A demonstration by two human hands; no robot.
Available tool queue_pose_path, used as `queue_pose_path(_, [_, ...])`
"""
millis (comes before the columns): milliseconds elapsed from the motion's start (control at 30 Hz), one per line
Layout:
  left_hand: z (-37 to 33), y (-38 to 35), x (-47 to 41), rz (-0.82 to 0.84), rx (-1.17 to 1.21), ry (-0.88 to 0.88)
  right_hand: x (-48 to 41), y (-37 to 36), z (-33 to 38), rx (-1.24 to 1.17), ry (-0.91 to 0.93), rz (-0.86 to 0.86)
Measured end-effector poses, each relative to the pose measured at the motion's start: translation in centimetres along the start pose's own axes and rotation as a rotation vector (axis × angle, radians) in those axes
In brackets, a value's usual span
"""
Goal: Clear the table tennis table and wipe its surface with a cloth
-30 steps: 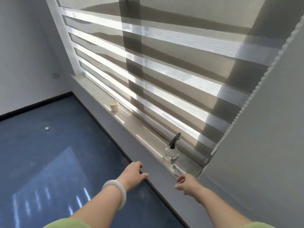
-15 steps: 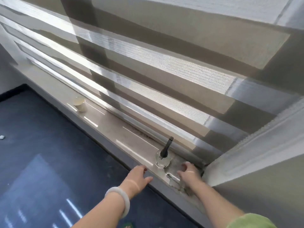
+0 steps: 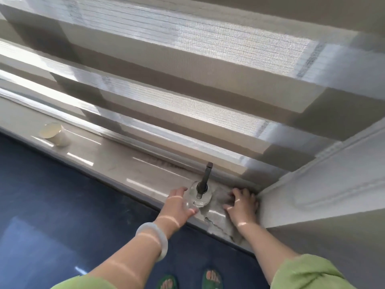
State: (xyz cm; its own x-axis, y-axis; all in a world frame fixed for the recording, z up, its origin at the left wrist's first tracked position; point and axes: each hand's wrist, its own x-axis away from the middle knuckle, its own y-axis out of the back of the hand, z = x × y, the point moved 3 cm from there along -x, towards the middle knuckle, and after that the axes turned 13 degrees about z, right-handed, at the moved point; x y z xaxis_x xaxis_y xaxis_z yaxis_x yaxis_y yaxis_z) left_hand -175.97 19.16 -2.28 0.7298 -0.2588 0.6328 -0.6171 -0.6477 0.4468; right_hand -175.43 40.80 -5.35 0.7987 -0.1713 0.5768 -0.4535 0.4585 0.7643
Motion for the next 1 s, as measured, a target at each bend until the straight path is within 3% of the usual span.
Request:
queue_pose_path(200, [-2.3, 0.1, -1.8, -0.041, -0.087, -0.196, -0.1, -0.2, -0.6, -0.226, 0.063, 0.033])
queue_pose_path(300, [-3.7, 0.3, -3.0, -0.047, -0.151, -0.227, -0.4, 0.1, -0.7, -0.230, 0.082, 0.062])
queue_pose_path(500, [-3.9, 0.0, -2.6, 0.021, 0.103, -0.287, -0.1, -0.1, -0.7, -0.373, 0.114, 0.152])
queue_pose_path(833, [1.7, 1.2, 4.2, -0.153, 0.442, -0.163, 3.5, -0.5, 1.4, -0.471, 0.088, 0.187])
queue_pose_path(1000, [5.1, 2.0, 8.8, -0.240, 0.496, -0.053, 6.2, 0.0, 5.2, -0.544, 0.176, 0.229])
